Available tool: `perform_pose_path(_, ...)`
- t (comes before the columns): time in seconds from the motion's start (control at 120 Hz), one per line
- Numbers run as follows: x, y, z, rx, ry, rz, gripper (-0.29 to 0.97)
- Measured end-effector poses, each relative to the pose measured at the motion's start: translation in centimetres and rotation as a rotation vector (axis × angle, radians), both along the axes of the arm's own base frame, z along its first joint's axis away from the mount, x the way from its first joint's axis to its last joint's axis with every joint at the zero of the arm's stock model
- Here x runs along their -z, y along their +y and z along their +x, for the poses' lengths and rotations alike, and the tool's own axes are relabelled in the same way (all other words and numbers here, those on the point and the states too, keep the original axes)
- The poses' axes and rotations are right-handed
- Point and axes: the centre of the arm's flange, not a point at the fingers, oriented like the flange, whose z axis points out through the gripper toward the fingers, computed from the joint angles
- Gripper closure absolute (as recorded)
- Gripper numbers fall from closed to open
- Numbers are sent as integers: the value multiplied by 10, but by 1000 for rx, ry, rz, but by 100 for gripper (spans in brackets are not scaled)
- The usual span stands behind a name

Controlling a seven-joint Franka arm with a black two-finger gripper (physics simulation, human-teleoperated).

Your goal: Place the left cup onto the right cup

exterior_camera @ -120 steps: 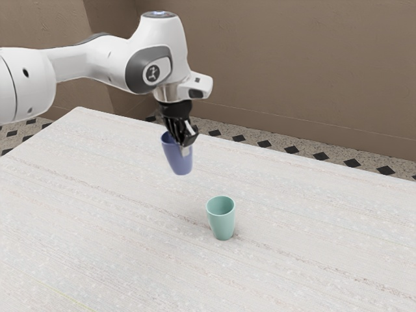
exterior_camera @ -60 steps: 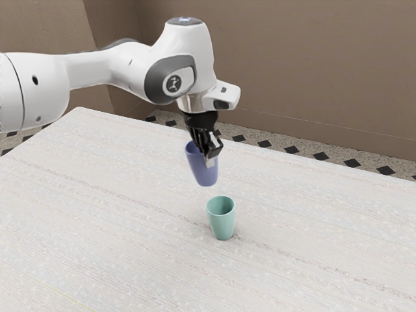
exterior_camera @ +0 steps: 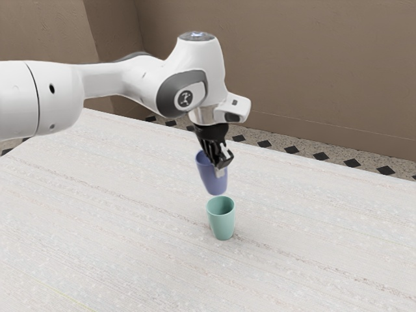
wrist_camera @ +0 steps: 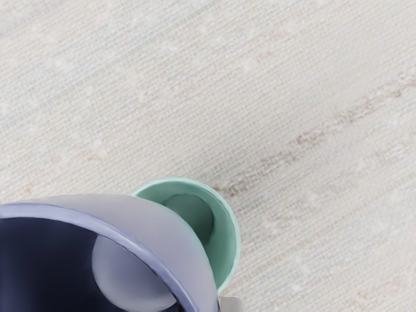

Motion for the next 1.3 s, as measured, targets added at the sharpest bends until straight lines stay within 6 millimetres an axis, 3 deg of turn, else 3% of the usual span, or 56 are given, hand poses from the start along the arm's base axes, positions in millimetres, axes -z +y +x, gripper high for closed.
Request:
perform_pose_path(0.883,39,-11,-2,6,30,14,78)
perform_pose_path(1.3,43,-10,-3,3,36,16,78)
